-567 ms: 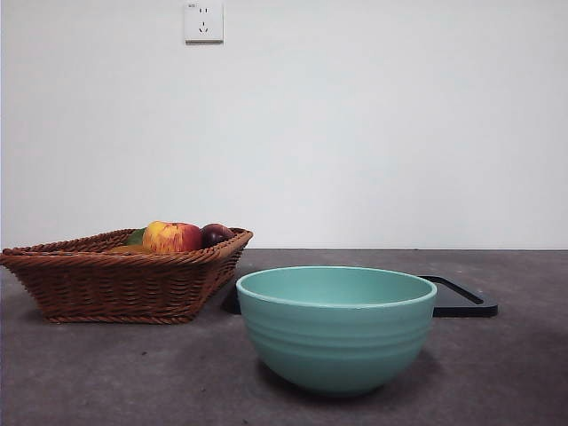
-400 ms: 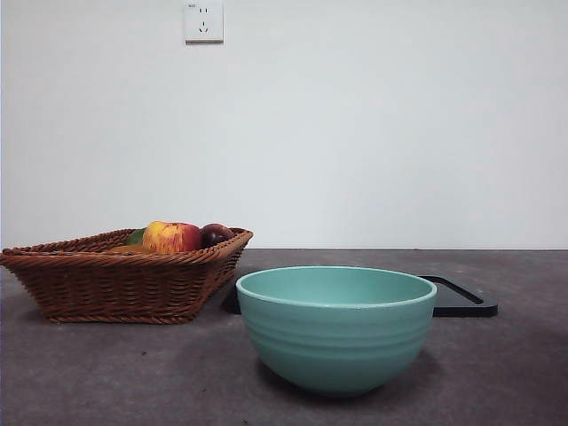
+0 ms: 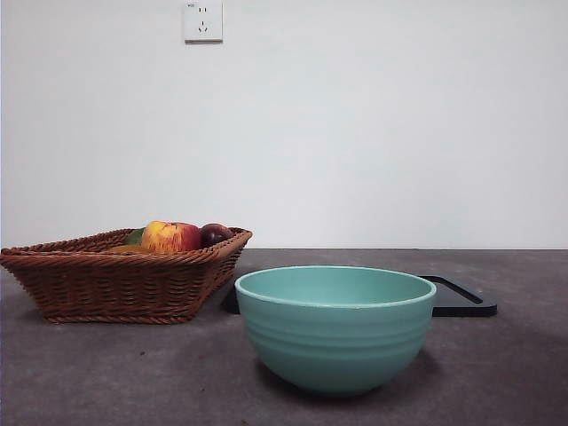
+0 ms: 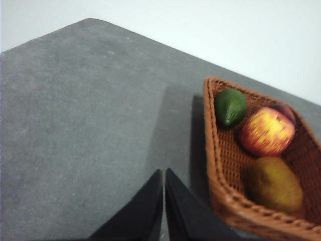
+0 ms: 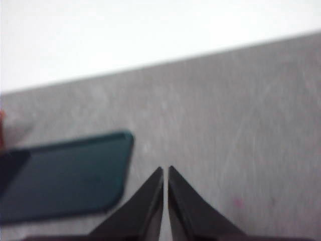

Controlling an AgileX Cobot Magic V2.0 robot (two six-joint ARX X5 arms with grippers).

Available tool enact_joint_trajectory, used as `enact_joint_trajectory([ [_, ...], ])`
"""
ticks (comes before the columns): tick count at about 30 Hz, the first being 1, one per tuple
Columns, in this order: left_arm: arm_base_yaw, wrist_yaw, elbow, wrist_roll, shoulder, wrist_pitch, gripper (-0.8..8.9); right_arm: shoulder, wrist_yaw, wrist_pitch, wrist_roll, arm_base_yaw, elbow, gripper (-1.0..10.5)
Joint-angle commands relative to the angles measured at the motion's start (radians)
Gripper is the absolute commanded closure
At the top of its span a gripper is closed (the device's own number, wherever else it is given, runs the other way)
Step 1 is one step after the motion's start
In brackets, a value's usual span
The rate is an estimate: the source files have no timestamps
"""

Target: Pick up the wifruite, put it on the bowl, pick up the plate, put it on desk

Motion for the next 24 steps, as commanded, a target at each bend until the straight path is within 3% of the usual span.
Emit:
enact_joint_trajectory([
  [1,0.001,0.011,0.066,-0.02,0.007,-0.006,8.04,-0.002,-0.002,0.011,0.018,-0.001,0.061,9.4],
  [9,0.001,0.036,0.242,-0.019,0.09,-0.113,8.03,0.09,-0.016,-0.118,0.006,-0.001,0.269,9.4],
  [14,0.001,0.139,0.378,0.01,0.2,-0.204,8.03,0.22,-0.095,-0.238,-0.048,0.0,0.411,9.4],
  [24,-0.005,0.393,0.627,0.175,0.466,-0.442,8.04,0.507,-0.255,-0.533,-0.153,0.02,0.689,9.4],
])
